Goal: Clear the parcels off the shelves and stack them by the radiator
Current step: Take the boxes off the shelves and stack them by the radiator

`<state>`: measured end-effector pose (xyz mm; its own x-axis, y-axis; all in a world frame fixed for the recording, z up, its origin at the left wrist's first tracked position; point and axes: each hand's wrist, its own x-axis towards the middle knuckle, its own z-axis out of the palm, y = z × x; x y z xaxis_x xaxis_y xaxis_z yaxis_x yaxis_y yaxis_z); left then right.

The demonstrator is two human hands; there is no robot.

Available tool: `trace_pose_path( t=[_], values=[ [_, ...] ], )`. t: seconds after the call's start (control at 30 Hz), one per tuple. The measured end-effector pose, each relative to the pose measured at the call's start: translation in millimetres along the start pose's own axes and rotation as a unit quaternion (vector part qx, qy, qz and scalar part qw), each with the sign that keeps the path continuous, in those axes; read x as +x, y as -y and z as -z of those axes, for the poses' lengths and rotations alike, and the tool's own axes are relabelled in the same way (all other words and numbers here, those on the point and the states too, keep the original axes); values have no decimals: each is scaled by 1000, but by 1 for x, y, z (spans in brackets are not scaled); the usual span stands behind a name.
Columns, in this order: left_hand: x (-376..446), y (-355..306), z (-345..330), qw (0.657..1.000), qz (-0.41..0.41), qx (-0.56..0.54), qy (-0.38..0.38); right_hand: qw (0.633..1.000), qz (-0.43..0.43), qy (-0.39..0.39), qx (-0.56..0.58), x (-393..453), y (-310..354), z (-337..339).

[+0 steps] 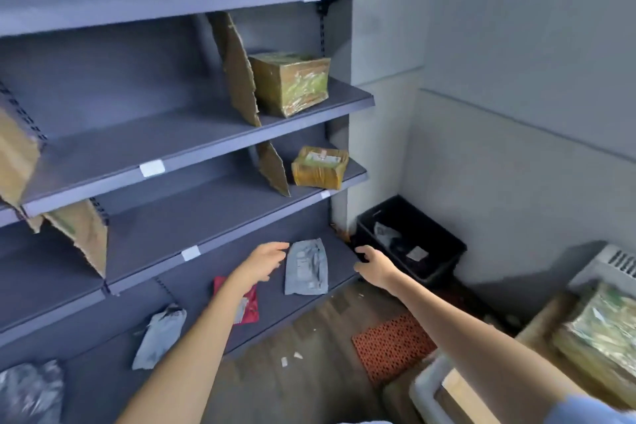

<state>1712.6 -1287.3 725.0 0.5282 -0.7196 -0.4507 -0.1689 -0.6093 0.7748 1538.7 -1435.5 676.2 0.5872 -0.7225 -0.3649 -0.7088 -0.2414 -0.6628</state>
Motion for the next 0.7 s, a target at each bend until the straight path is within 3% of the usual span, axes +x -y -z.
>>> trace_pose_path(
  t=[0.23, 0.4, 0.57, 0.7],
  values=[
    [72, -51, 63, 992, -64, -49, -95, 983, 92, -91, 128, 119, 94, 50],
    [138, -129, 102, 995, -69, -43, -65, 963, 140, -100, 207, 213, 160, 109],
    [205, -212, 140, 983, -62, -165, -43, 946, 165, -151, 236, 292, 223, 180],
    [247, -250, 130, 974, -62, -207, -66, 925, 146, -158, 313, 338, 255, 215]
  ],
)
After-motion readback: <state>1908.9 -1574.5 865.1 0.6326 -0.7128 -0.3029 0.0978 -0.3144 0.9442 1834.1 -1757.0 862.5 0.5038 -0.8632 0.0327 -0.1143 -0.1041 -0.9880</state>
